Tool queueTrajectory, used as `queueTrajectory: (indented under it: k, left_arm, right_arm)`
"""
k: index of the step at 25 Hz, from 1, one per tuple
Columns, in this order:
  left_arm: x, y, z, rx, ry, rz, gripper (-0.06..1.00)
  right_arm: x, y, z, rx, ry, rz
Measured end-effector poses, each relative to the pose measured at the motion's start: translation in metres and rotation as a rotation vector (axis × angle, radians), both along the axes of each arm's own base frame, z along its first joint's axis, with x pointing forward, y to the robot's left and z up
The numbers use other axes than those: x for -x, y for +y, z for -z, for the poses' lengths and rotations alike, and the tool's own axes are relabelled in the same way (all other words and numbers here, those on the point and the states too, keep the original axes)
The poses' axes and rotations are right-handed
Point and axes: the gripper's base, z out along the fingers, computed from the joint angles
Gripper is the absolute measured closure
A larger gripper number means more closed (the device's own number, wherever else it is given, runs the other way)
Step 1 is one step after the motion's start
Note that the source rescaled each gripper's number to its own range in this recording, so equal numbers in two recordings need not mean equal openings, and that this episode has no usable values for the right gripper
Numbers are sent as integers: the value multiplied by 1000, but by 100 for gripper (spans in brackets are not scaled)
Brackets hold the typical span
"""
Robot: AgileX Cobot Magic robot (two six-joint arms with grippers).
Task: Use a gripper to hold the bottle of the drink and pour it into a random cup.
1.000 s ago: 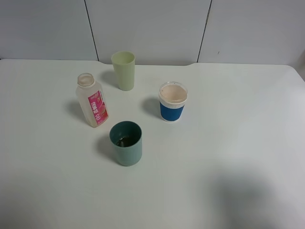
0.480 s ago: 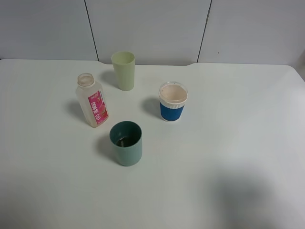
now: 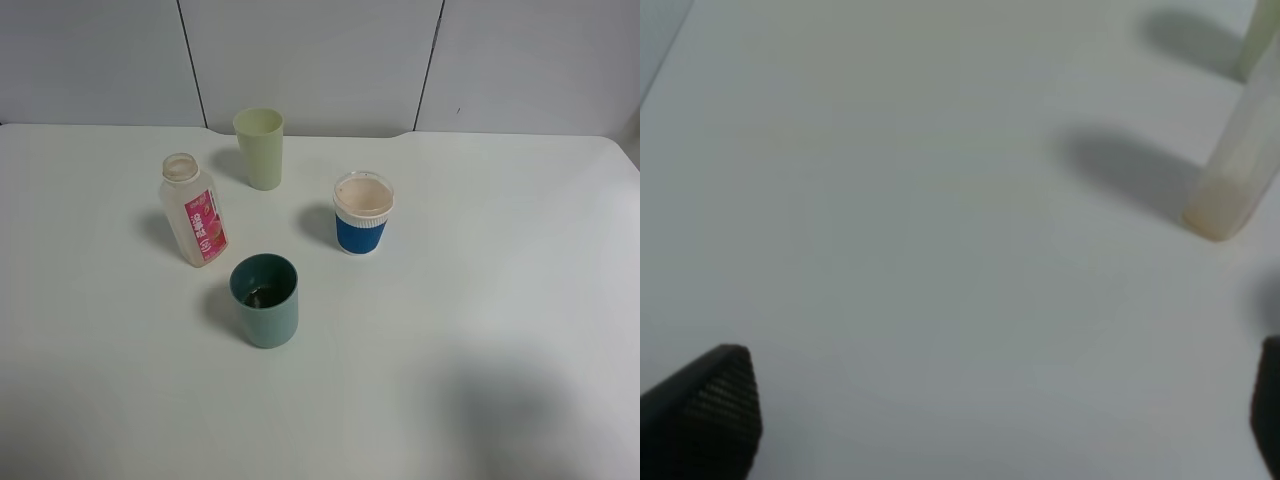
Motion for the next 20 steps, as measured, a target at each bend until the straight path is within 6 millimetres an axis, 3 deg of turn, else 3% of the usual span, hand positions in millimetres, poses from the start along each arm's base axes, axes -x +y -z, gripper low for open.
queueTrajectory:
  k: [20]
  left_arm:
    - [0,0,0,0,0,0,-6]
  right_arm:
    - [0,0,0,0,0,0]
